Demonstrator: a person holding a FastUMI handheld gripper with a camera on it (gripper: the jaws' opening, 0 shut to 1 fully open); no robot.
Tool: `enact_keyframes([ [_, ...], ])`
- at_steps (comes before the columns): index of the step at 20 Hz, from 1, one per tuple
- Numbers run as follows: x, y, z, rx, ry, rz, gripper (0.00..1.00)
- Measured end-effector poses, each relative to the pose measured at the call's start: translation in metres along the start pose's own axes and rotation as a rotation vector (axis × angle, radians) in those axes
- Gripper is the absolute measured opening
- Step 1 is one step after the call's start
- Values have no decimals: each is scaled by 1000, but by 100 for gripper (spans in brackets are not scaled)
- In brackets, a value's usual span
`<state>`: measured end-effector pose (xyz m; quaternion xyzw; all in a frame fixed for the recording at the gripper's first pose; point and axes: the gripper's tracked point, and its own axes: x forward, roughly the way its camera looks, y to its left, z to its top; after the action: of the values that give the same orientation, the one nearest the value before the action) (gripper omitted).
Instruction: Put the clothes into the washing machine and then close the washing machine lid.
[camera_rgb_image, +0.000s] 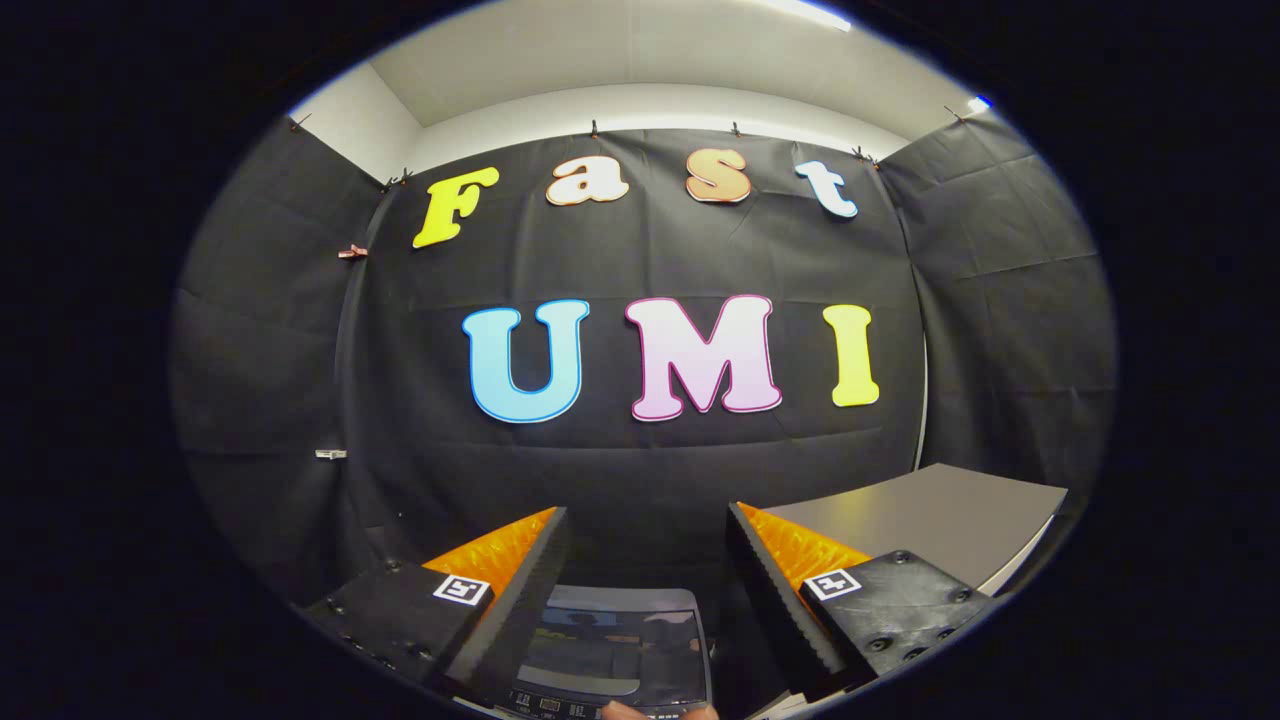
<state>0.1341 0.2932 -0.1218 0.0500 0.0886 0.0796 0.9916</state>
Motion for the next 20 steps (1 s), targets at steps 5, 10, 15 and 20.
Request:
enact_keyframes([
  [5,-3,-9,-1,-17,12,8,98],
  [10,-3,-28,8,15,-13,-31,98],
  [15,-4,-43,14,49,-23,-50,98],
  [20,-4,-45,11,54,-14,-41,98],
])
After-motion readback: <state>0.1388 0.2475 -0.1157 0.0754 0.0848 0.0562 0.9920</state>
